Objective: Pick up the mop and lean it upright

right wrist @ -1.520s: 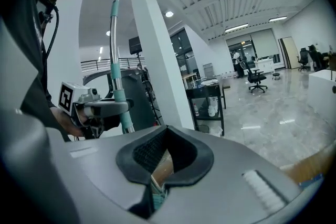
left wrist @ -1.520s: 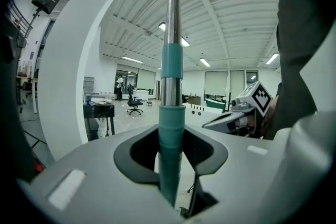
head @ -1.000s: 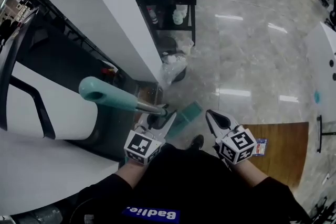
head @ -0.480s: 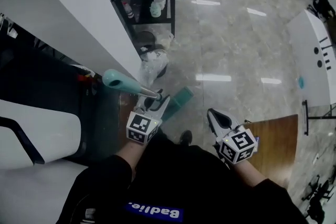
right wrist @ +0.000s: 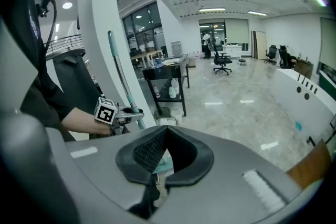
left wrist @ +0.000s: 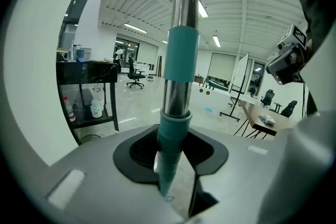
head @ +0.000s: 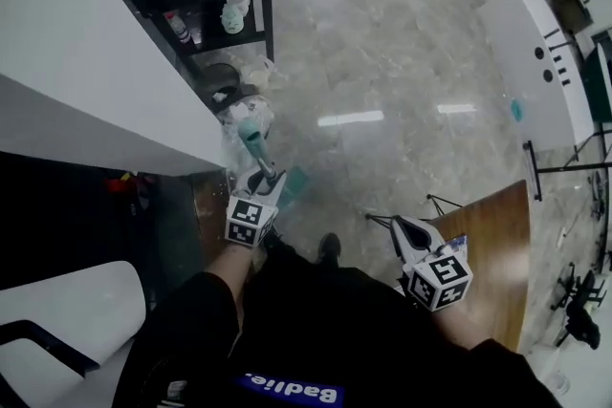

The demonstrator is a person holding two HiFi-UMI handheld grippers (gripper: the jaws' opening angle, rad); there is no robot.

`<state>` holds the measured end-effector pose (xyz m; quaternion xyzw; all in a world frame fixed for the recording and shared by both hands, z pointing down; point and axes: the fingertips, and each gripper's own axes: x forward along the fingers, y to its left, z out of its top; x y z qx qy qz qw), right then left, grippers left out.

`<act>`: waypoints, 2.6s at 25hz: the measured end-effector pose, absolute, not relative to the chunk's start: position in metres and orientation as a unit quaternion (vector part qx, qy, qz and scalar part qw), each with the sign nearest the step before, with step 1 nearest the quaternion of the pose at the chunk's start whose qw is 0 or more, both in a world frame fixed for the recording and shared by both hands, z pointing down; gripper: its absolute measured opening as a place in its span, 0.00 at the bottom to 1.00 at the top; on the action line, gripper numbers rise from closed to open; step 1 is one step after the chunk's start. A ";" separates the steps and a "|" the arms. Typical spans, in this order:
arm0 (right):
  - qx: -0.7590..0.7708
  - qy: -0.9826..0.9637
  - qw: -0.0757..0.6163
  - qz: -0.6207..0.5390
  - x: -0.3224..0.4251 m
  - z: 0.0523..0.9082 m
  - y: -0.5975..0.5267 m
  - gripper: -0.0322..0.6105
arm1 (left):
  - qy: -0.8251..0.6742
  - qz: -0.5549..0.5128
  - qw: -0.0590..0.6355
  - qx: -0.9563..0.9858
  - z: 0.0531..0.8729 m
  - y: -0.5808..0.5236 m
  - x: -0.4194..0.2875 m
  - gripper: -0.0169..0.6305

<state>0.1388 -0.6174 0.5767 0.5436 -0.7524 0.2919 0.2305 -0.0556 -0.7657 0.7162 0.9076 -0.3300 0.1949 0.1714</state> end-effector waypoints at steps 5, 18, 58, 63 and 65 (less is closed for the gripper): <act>0.568 -0.718 0.246 0.316 0.143 0.585 -0.611 0.06 | -0.328 0.209 0.188 0.902 0.757 -0.793 -0.069 0.25; 0.574 -0.676 0.299 0.352 0.147 0.599 -0.600 0.06 | -0.403 0.229 0.270 0.844 0.849 -0.849 -0.113 0.25; 0.559 -0.710 0.259 0.342 0.144 0.598 -0.603 0.07 | -0.451 0.248 0.435 0.739 0.875 -0.822 -0.174 0.54; 0.529 -0.744 0.230 0.337 0.154 0.606 -0.596 0.07 | -0.459 0.270 0.410 0.740 0.848 -0.770 -0.176 0.53; 0.512 -0.759 0.222 0.334 0.158 0.608 -0.592 0.06 | -0.467 0.270 0.404 0.739 0.834 -0.747 -0.172 0.53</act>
